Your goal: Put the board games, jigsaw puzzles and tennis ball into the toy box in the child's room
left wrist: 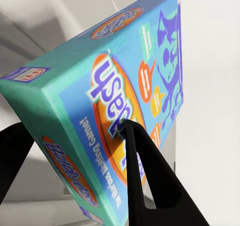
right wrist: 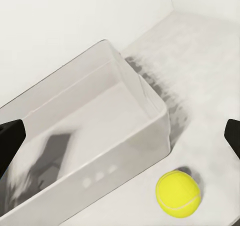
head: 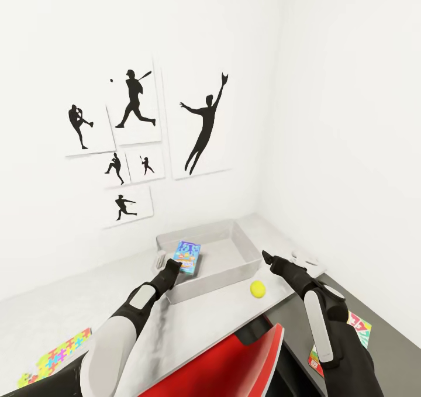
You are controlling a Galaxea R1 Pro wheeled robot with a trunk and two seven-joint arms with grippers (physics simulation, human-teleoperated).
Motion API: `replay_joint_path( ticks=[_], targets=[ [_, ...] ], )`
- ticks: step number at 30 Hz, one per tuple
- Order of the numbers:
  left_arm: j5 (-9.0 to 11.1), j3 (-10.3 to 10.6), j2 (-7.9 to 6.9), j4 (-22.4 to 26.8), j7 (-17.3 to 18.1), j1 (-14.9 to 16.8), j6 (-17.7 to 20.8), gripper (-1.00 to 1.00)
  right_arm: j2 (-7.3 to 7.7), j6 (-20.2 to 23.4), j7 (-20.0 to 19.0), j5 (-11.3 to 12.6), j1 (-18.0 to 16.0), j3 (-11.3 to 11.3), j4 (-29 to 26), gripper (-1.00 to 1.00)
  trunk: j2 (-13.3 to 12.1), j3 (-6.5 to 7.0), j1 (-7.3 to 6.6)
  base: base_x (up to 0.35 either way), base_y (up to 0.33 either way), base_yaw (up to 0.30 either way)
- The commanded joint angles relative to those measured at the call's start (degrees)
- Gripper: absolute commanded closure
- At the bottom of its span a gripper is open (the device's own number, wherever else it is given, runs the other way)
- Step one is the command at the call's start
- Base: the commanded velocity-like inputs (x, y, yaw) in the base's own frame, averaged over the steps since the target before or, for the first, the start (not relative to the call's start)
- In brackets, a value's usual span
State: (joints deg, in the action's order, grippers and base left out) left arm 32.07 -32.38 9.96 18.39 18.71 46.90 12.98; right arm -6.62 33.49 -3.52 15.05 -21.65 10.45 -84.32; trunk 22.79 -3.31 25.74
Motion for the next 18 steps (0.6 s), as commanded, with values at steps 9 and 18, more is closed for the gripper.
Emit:
replay_joint_path(
  ticks=[9, 18],
  targets=[
    [0.4, -0.3, 0.04, 0.1, 0.1, 0.0, 0.6, -1.00, -0.02, 0.3, -0.3, 0.0, -0.1, 0.2, 0.0, -1.00, 0.1, -0.14, 0.04, 0.000, 0.000, 0.000],
    [0.4, -0.3, 0.04, 0.1, 0.1, 0.0, 0.5, -1.00, -0.01, 0.3, -0.3, 0.0, -0.1, 0.2, 0.0, -1.00, 0.1, -0.14, 0.04, 0.000, 0.000, 0.000]
  ],
)
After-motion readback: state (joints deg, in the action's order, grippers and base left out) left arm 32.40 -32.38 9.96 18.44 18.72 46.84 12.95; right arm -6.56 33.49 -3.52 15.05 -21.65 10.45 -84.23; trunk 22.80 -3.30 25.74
